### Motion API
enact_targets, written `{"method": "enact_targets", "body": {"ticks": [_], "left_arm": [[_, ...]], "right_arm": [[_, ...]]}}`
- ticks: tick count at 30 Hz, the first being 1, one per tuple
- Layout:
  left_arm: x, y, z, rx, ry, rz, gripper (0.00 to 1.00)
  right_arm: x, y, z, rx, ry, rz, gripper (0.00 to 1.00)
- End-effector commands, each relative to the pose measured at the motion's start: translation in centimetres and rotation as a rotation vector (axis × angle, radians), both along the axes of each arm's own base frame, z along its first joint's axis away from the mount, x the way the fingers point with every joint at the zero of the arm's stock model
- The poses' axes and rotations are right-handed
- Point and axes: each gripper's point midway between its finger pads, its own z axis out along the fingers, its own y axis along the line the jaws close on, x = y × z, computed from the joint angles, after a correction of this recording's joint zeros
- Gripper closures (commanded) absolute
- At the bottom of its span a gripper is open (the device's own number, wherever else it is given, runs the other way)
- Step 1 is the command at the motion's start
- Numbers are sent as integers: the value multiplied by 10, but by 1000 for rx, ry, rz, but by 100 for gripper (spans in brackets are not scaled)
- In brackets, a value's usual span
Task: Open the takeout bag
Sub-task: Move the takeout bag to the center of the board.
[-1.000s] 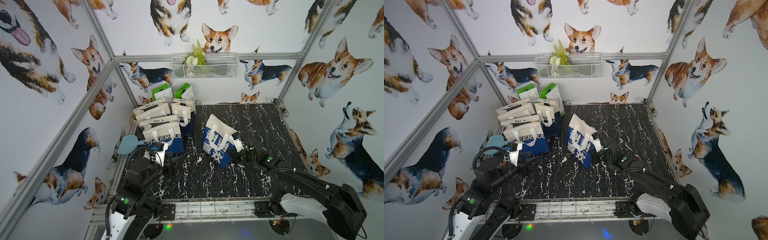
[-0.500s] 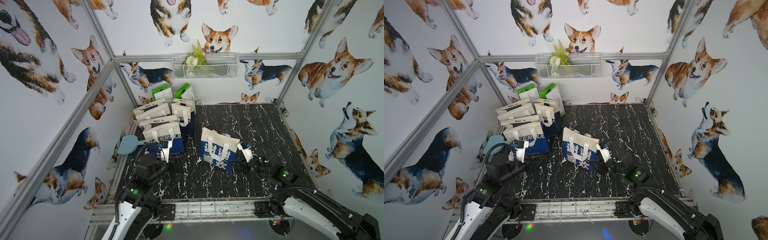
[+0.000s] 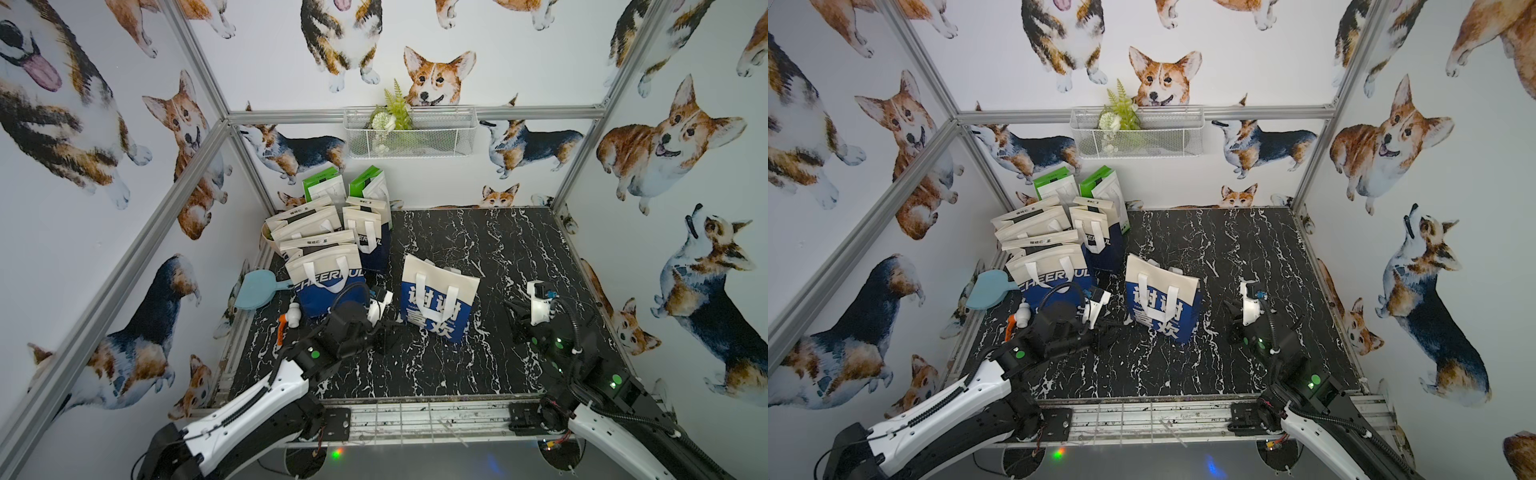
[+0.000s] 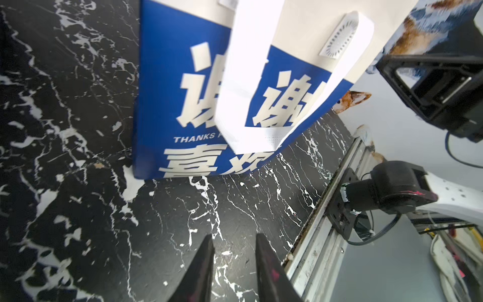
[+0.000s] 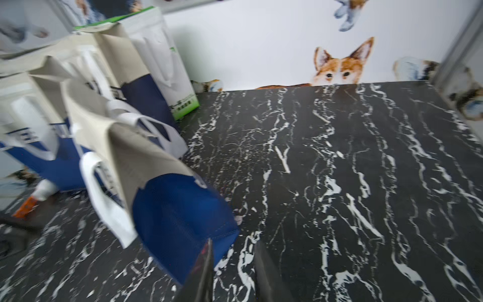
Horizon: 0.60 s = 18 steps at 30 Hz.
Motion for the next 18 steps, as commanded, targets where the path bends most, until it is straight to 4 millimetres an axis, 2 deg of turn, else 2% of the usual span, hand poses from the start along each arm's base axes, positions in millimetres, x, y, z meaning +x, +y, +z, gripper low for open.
{"method": "enact_targets", "body": {"ticks": [1,4,10,14,18], "left_arm": [[28,-14,6,50,-74,57,72],[48,-15,-5,120,-83,116,72],[79,-29,-19,220,-85,124,73],[103,-14,-30,249,-71,215,71],[121,-4,-41,232,-36,243,71]], "right_arm": [[35,-8,8,-3,-20,-128,71],[59,10,2,28,98,-72,78],[98,50,-19,-4,186,32,78],[97,75,-41,32,268,144,80],[75,91,-54,127,316,253,82]]}}
